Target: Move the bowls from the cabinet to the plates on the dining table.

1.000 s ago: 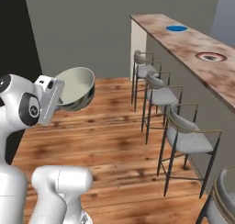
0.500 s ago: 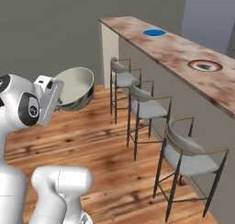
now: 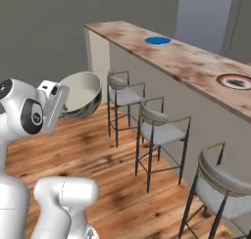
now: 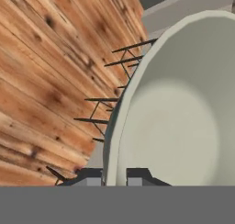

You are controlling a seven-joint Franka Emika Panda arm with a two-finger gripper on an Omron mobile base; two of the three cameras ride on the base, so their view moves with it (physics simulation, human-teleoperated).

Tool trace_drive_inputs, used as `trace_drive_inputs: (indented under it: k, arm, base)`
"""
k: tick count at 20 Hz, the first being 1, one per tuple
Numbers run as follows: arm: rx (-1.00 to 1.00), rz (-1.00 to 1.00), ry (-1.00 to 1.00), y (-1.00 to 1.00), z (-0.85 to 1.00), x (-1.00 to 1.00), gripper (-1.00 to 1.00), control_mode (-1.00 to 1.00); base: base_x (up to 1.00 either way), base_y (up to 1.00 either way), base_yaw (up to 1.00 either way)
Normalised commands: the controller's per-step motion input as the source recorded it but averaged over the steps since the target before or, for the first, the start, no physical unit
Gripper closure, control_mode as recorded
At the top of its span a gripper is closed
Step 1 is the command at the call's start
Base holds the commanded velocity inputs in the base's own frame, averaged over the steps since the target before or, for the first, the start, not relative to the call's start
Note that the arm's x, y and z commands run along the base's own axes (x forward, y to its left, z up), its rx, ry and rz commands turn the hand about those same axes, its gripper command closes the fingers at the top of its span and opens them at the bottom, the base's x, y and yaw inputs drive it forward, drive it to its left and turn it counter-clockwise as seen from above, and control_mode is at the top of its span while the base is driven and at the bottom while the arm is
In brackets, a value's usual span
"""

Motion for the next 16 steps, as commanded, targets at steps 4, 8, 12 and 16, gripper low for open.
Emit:
trace_drive_inputs:
  k: [4, 8, 12, 16]
  arm:
    - [0.0, 0.0, 0.0, 0.0, 0.0, 0.0, 1.0, 1.0]
    - [0.0, 0.0, 0.0, 0.0, 0.0, 0.0, 1.0, 1.0]
    - [0.0, 0.0, 0.0, 0.0, 0.0, 0.0, 1.0, 1.0]
    - [0.0, 0.0, 0.0, 0.0, 0.0, 0.0, 1.0, 1.0]
  base:
    - [0.63, 0.88, -0.23]
    - [0.52, 0.94, -0.23]
    - [0.44, 0.91, -0.25]
    - [0.44, 0.89, -0.27]
